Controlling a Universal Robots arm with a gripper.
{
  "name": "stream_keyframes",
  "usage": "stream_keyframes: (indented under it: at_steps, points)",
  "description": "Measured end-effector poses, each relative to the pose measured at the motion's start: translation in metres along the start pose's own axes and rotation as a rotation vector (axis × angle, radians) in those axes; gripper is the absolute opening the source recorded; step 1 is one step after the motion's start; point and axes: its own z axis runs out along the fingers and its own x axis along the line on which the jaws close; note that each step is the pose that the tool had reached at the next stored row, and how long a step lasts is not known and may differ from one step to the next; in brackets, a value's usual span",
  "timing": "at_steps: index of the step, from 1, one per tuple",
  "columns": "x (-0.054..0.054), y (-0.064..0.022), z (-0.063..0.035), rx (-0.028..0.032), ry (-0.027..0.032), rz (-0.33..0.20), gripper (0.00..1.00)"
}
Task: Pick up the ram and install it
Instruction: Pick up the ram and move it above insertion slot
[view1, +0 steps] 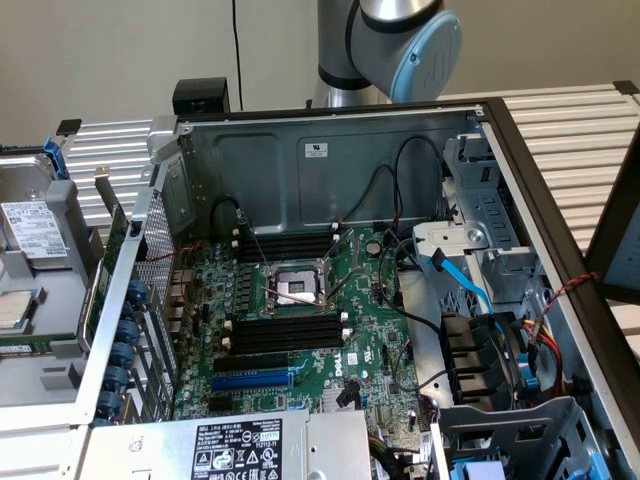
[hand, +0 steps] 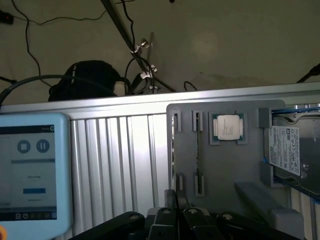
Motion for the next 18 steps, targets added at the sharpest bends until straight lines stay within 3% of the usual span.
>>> stream_keyframes:
  at_steps: [18]
  points:
    - [0.0003, 0.0000, -0.0063, 0.0000, -0.0002, 0.000, 0.12]
